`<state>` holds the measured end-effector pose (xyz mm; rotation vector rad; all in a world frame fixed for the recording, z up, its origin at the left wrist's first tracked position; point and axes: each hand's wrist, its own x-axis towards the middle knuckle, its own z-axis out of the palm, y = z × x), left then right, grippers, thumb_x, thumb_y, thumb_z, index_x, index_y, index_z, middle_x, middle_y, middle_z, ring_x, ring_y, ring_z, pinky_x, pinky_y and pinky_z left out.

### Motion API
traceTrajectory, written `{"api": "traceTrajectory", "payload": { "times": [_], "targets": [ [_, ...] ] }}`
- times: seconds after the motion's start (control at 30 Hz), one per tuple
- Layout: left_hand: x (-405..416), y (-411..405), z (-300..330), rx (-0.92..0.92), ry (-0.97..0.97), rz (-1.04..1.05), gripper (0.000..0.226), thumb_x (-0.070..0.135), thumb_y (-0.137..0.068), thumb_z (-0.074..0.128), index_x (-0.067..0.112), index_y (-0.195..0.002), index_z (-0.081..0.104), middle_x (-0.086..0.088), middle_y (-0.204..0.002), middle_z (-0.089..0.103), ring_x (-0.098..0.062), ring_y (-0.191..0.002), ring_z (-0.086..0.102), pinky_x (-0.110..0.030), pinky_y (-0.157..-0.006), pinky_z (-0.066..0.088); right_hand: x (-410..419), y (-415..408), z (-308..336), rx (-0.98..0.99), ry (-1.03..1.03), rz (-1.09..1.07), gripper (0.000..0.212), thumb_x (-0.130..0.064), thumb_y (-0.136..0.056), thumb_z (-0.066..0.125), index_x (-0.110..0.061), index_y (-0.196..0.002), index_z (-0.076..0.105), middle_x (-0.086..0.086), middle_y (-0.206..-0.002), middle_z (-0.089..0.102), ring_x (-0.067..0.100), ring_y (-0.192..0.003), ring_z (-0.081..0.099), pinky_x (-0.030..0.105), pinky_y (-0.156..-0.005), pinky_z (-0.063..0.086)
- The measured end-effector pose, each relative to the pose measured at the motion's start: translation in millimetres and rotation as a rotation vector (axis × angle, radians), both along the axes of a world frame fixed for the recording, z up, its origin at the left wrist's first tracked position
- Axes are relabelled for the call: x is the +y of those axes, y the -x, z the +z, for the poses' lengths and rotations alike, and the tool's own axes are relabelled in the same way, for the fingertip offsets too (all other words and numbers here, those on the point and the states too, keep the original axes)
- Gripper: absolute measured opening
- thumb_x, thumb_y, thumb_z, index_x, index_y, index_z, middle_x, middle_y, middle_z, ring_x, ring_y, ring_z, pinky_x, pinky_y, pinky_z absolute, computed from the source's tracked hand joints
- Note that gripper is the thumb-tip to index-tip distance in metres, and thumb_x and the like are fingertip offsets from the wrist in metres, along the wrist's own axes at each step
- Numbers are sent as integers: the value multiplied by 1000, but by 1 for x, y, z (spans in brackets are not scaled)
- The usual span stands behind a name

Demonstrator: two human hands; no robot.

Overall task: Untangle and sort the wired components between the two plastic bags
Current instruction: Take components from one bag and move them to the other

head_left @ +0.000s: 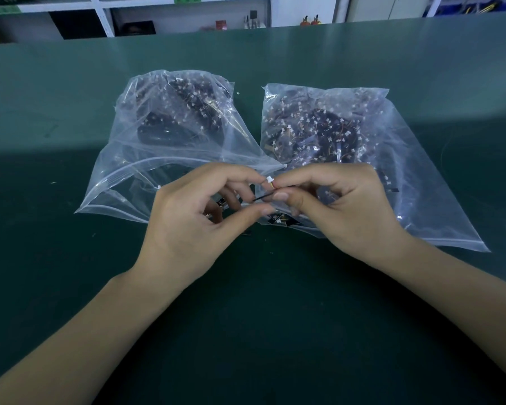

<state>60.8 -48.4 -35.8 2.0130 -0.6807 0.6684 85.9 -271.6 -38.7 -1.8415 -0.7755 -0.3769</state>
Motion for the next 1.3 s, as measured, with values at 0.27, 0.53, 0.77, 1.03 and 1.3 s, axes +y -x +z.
{"api": "traceTrajectory", "payload": {
  "times": [0.27, 0.53, 0.77, 1.03, 1.3],
  "targets": [
    [4, -1, 1, -46, -30, 109, 5, 16, -94, 82, 14, -98, 80, 0, -90, 70, -18, -78, 68, -29, -65, 52, 2, 2, 2, 31, 1, -2, 20, -14, -102, 70, -25, -119, 68, -17, -99, 81, 18, -74, 76, 45, -75, 61],
    [3, 0, 0, -78, -83, 86, 5, 12, -95, 82, 10, -92, 78, 1, -88, 67, -18, -76, 65, -29, -60, 48, 0, 0, 6, 29, 66, -40, 3, -12, -99, 74, -11, -101, 74, -17, -89, 72, 17, -75, 67, 43, -64, 53],
    [2, 0, -1, -85, -104, 108, 8, 17, -97, 78, 11, -91, 75, 4, -88, 66, -17, -76, 65, -32, -59, 49, 1, 1, 6, 16, 77, -47, 1, -14, -98, 75, -14, -99, 74, -16, -89, 72, 19, -73, 66, 36, -64, 51],
    [2, 0, 0, -69, -121, 104, 7, 18, -97, 77, 15, -91, 74, 9, -89, 65, -19, -77, 65, -35, -59, 50, 0, -1, 3, -5, 109, -38, 3, -14, -99, 75, -11, -100, 73, -14, -88, 71, 17, -72, 65, 30, -63, 50],
    [3, 1, -1, -29, -148, 82, 9, 21, -97, 75, 16, -90, 70, 8, -88, 62, -23, -78, 64, -43, -58, 51, -1, -3, 4, 3, 153, -30, 6, -17, -98, 76, -12, -99, 74, -12, -87, 71, 21, -74, 67, 36, -65, 53]
  ]
}}
